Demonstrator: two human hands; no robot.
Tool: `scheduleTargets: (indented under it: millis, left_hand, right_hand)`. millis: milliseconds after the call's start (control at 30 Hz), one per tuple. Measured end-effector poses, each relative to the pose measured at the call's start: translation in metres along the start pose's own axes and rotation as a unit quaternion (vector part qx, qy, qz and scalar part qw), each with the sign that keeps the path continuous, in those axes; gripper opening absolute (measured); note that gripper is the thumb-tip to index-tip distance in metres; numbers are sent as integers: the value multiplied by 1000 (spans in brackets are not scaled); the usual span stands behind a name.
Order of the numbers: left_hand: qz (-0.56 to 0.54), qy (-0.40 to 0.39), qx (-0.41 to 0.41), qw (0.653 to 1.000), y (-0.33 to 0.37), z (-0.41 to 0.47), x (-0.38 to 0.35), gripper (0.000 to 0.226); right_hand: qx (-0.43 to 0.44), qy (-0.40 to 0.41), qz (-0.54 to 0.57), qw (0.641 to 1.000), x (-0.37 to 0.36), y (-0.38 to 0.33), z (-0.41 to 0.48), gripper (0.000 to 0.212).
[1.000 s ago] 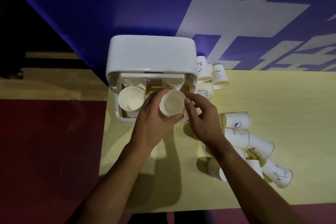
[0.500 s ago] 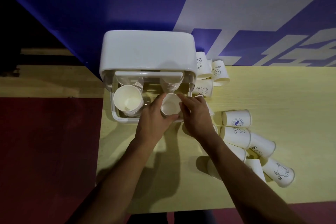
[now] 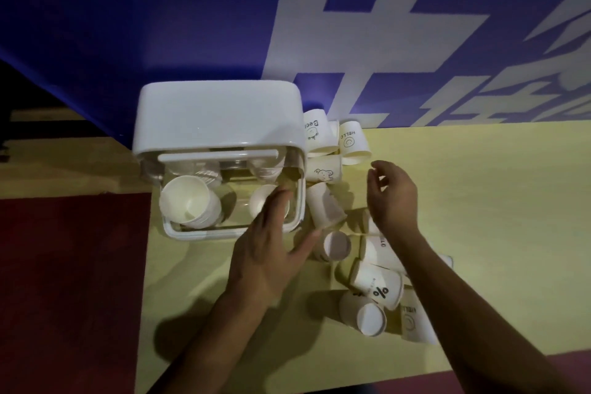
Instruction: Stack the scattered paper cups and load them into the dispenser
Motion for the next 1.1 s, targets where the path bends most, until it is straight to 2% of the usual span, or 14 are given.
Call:
scheduleTargets:
  millis: [67,167,267,333,433,533,667,767,867,1000,1100]
  left_hand:
    - [1,-8,-47,999,36,13,-7,62]
    - [29,-21,-81,996,76,41,-22,52]
    - [120,-41,-103,987,101,74,-44,47]
    - [206,-50,-131,969,118,99,-57,45]
    - [369,-86,-162,911,128,134,-77,53]
    - [496,-142,-159,842,115,160,-94,59]
    - [619,-188,-218,730,104,170,-116,51]
    - [654,-193,-252,687,107,176,-122,45]
    - [660,-199,-264,675,109,180,-121,47]
    - [654,-237,-260,670,102,177,-122,68]
    - [647,-252,-249,675,101,172,-123,75]
  right_hand:
    - [-38,-26,-32,998,0,26,28,32]
    - [-44,-81,-64,994,-12,39,60,43]
    - [-54,-129,-86,986,-32,44,81,45]
    - [-35,-141,-89,985,-40,46,91,37]
    - [-13,-133,-69,989,-34,47,99,27]
    - [-12,-125,-36,991,-13,54,110,29]
    - [-20,-131,-25,991,24,75,121,31]
    - [-16,-152,-49,987,43,90,122,38]
    - [-3,-184,-27,982,52,97,116,58]
    - [49,-248,14,967,41,92,101,96]
    - [77,-271,27,959,28,88,95,105]
Point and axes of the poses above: each hand's wrist, its own z-axis towards the middle knuckle, its own x-axis out of the back of the hand, y = z × x, the point moved 10 cm from there along z, towards the middle knuckle, and after that the axes turned 13 degrees about z, right-handed, at the moved point
